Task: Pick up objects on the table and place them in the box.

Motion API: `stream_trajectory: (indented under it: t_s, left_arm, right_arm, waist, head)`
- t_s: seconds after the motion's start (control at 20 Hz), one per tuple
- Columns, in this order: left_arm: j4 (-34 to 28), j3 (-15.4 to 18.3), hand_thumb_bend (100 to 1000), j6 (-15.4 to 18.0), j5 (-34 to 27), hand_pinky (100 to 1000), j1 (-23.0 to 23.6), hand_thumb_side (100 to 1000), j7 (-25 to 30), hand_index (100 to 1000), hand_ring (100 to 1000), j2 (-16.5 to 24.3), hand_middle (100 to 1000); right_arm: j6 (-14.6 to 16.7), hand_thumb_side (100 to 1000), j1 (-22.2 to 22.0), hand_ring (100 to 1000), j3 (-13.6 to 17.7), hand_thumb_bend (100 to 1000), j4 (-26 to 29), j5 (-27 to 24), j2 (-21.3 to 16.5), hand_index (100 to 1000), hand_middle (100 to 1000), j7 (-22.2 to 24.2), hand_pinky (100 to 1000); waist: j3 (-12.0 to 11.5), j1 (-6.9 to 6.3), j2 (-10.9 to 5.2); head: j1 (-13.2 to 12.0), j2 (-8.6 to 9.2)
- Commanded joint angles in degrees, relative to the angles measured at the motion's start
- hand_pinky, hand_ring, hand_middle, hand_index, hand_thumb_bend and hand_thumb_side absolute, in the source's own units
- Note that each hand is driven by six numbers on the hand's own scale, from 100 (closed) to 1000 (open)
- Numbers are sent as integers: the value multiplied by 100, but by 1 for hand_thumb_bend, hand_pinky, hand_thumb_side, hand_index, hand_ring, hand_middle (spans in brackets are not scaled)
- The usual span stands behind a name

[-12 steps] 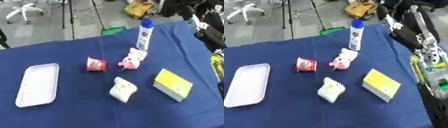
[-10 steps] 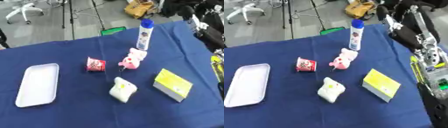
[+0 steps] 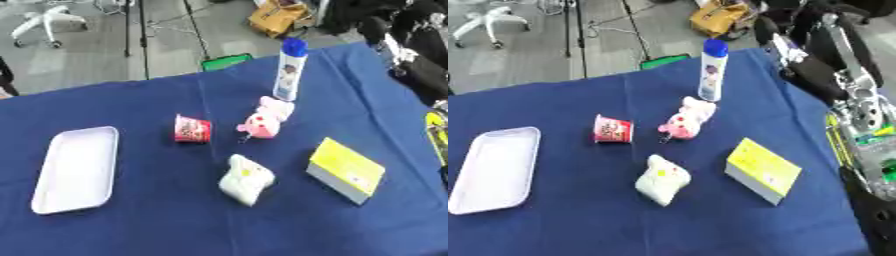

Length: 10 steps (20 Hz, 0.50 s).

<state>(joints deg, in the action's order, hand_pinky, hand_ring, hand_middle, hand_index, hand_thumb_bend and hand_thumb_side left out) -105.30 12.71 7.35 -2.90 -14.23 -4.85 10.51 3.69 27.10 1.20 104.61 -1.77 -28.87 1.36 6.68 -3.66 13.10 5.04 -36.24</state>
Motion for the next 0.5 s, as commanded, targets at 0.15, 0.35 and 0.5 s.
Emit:
stream_trajectory:
  t_s: [0.15, 0.35, 0.5]
  left_arm:
    - [-112, 42, 622, 11, 37, 739, -43, 735, 18, 852, 765, 155, 830]
    - [-114, 42, 622, 9, 48, 739, -42, 736, 25, 852, 765, 163, 831]
    - [-112, 48, 621, 8, 56, 739, -35, 736, 22, 853, 765, 175, 831]
  right_arm:
    - [22, 468, -60, 802, 3, 387, -18, 115, -295, 821, 840, 56, 773]
    - [-23, 466, -280, 852, -18, 457, -123, 271, -395, 872, 888, 247, 828]
    - [-59, 465, -424, 865, -12, 472, -172, 504, -480, 882, 898, 480, 842]
  waist:
    - [16, 116, -168]
    - [29, 122, -157]
    - [35, 131, -153]
  head:
    - [-17, -17]
    - [-27, -24]
    - [-31, -30]
